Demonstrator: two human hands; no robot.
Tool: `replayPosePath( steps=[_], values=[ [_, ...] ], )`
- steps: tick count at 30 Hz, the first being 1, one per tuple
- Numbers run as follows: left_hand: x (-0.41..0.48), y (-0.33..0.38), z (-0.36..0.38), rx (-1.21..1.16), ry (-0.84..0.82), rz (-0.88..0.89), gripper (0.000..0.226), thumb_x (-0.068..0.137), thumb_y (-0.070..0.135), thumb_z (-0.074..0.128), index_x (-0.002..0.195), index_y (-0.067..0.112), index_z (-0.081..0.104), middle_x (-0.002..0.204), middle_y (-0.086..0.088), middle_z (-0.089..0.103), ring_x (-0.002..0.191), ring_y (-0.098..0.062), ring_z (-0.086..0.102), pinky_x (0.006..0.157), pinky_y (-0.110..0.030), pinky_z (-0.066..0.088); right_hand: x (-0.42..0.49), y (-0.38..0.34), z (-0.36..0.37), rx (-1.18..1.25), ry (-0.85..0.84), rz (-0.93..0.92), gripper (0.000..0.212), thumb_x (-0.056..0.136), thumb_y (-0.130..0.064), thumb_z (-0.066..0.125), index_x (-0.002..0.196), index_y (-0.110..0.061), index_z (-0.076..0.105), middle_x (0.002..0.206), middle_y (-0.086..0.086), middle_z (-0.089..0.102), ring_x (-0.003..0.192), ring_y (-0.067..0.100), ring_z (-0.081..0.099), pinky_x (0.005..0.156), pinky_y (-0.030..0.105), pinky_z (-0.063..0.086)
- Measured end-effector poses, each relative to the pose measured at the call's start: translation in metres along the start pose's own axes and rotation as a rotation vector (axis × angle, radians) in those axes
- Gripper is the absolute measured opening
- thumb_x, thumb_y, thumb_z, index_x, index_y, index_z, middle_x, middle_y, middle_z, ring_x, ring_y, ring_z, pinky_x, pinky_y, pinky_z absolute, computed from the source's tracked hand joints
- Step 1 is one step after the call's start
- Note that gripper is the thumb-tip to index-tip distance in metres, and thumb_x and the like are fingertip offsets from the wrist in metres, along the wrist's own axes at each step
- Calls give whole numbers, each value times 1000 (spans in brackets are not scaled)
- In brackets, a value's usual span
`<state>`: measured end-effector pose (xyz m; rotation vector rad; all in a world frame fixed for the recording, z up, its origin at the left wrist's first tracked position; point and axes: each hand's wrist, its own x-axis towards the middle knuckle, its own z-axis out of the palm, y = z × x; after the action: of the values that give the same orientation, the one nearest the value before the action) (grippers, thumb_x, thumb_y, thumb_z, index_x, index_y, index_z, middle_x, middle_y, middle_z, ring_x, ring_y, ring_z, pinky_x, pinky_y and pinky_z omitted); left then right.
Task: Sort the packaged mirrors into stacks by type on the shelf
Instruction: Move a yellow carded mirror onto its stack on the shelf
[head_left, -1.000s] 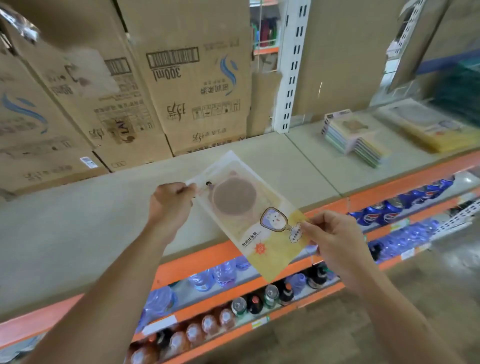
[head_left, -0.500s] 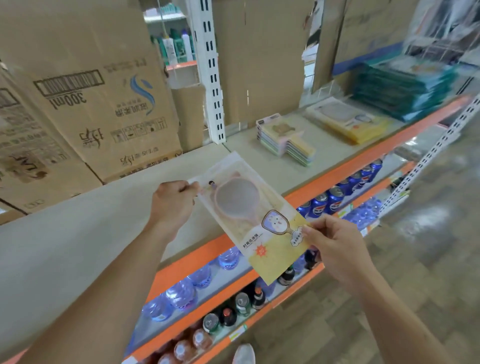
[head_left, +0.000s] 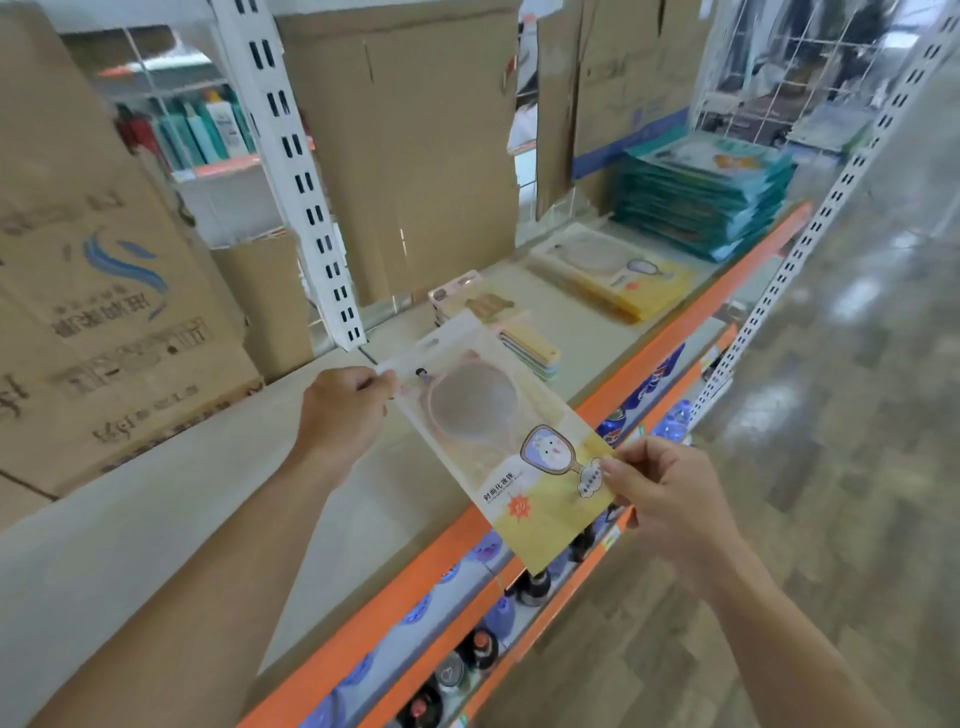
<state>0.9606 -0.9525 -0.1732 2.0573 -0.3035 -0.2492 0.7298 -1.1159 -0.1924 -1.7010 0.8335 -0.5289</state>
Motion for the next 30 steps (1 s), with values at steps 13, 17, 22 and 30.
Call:
replayPosePath(
  steps=[13,17,22,30],
  values=[
    [44,37,60,30,-113,78,40,88,27,59,71,-9,54,61,-7,50,55,-21,41,56,-28,32,36,8,-28,52,122,42,19,86,-9,67,67,-12,63,51,-5,55,55,14,49,51,26,39],
    [47,51,82,28,-98,82,39,87,28,59,67,-4,55,59,-4,49,55,-21,40,55,-28,32,54,11,-50,45,116,36,17,85,-10,67,69,-10,63,51,-5,57,52,8,53,50,20,41],
    [50,70,114,27,-60,65,36,87,28,59,56,10,55,57,1,52,51,-16,41,52,-25,32,81,16,-82,36,71,40,15,87,-11,66,73,-6,63,58,4,58,55,14,52,49,22,42],
    [52,90,169,3,-6,59,40,88,26,60,54,9,50,59,-2,49,54,-17,43,61,-29,33,128,30,-140,-23,-18,20,15,87,-13,66,73,-9,64,58,-1,60,57,14,56,53,28,43]
  ],
)
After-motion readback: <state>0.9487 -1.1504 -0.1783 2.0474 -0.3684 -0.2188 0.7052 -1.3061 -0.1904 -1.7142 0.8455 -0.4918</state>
